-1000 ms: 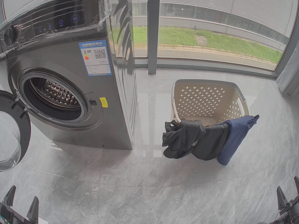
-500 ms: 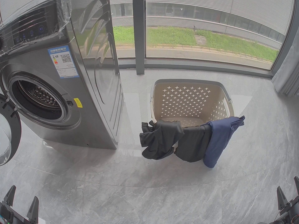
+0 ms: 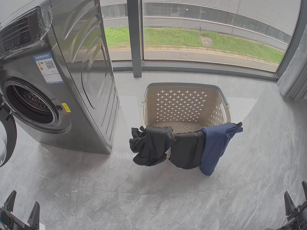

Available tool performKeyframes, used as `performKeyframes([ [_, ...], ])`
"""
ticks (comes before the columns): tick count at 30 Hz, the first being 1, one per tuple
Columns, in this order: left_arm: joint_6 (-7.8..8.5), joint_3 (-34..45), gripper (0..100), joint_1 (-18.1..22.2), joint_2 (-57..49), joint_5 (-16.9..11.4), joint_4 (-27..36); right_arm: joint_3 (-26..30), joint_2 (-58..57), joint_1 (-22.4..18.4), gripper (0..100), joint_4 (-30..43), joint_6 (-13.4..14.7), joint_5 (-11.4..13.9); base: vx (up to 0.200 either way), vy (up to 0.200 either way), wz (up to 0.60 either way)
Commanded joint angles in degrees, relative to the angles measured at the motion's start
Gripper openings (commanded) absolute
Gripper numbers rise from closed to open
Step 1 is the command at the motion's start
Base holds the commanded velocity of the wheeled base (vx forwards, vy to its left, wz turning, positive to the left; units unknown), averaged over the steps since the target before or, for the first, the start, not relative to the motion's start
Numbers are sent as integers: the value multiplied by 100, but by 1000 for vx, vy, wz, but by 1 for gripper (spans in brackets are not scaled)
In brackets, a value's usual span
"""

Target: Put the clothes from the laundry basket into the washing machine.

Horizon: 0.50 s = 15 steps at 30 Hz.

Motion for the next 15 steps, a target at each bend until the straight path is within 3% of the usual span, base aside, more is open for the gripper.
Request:
performKeyframes([
  [1,-2,101,100,0,-86,2,-3,75,-84,4,100,2,-7,-2,0,0,0],
  [3,7,101,100,0,-86,2,-3,75,-93,4,100,2,2,-2,0,0,0],
  [13,7,101,100,0,-86,2,-3,75,-93,4,100,2,2,-2,0,-200,0],
  [15,7,101,100,0,-86,2,-3,75,-93,4,100,2,2,-2,0,0,0],
])
